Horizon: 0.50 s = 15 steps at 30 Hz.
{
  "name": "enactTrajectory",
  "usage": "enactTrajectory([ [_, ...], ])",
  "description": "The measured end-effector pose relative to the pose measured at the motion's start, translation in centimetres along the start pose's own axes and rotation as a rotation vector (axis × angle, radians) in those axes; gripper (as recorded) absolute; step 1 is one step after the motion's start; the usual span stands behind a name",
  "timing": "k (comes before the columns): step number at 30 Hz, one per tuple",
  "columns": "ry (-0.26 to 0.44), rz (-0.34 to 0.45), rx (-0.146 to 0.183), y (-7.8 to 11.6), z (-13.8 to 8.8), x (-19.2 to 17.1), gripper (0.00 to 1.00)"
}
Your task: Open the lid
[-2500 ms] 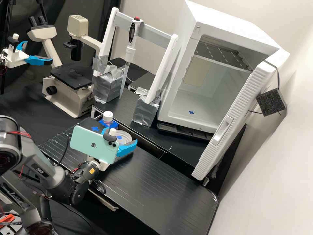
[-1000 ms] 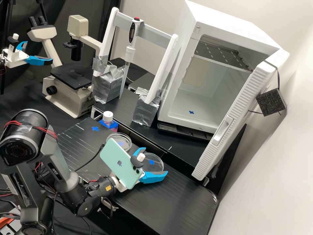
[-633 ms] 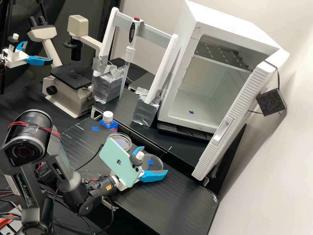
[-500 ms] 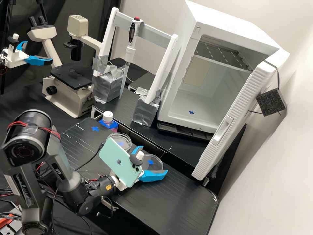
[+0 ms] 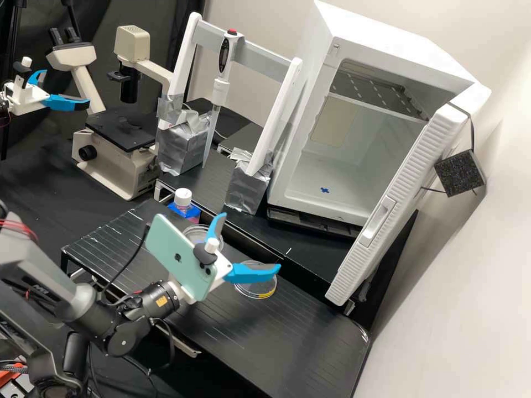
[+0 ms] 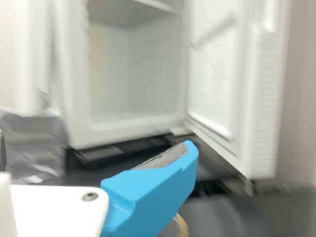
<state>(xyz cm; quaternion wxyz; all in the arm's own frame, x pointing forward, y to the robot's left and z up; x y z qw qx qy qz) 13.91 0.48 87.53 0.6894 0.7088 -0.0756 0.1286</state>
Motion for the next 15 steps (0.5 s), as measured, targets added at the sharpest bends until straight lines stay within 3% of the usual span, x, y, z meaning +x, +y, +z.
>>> enactTrajectory([
  [2, 0.086, -0.030, 0.016, -0.8, -1.4, 0.1, 1.00],
  [7, 0.195, -0.078, 0.024, -2.6, -3.5, 0.5, 1.00],
  [10, 0.219, -0.058, 0.066, -3.0, -4.2, 0.5, 1.00],
  [15, 0.189, -0.055, 0.114, -3.3, -4.0, 0.8, 1.00],
])
